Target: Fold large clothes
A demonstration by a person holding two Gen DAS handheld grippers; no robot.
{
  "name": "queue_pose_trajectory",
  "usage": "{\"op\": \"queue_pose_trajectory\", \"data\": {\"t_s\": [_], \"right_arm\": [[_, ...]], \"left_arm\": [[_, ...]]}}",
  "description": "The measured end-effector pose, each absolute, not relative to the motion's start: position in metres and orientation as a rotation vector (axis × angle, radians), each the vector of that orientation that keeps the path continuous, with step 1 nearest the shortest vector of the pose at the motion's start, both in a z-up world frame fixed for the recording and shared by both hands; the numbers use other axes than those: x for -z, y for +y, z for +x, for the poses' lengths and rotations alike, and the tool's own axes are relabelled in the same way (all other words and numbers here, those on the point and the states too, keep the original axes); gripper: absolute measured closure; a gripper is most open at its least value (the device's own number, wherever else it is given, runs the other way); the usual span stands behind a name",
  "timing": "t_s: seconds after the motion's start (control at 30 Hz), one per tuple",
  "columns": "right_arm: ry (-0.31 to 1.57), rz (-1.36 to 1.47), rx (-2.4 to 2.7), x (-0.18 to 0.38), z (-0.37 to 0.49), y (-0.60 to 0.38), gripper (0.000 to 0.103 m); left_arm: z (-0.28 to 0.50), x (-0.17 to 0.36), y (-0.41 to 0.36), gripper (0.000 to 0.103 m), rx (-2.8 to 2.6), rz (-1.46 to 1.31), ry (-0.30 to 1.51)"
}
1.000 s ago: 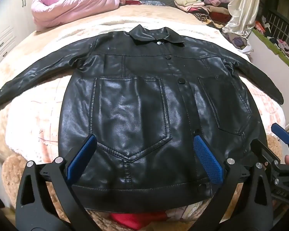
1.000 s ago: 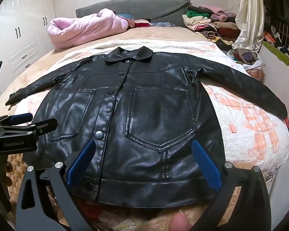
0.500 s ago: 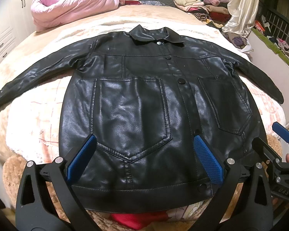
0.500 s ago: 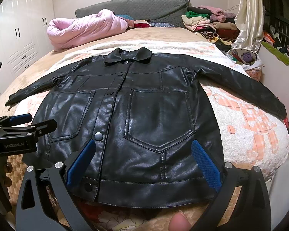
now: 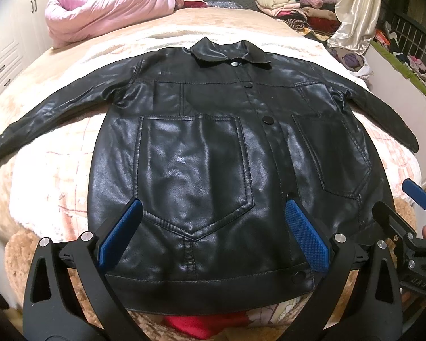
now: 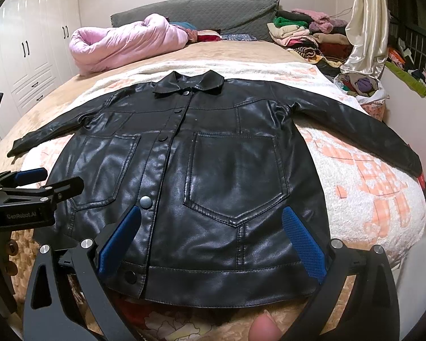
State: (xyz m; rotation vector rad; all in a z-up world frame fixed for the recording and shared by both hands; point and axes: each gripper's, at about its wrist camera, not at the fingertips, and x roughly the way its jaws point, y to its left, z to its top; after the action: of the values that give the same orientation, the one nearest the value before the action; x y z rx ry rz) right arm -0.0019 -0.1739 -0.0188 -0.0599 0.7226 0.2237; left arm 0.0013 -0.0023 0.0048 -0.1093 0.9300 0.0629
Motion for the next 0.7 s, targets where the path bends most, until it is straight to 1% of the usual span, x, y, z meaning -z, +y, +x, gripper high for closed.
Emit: {"op": "queue_pose_trajectory", "data": {"t_s": [0.7], "right_arm": [[0.715, -0.061, -0.218, 0.0183, -0.0021, -0.1737, 0.004]], "left_arm": [[0.0013, -0.0074, -0.004, 0.009, -0.063, -0.105, 0.924]]}}
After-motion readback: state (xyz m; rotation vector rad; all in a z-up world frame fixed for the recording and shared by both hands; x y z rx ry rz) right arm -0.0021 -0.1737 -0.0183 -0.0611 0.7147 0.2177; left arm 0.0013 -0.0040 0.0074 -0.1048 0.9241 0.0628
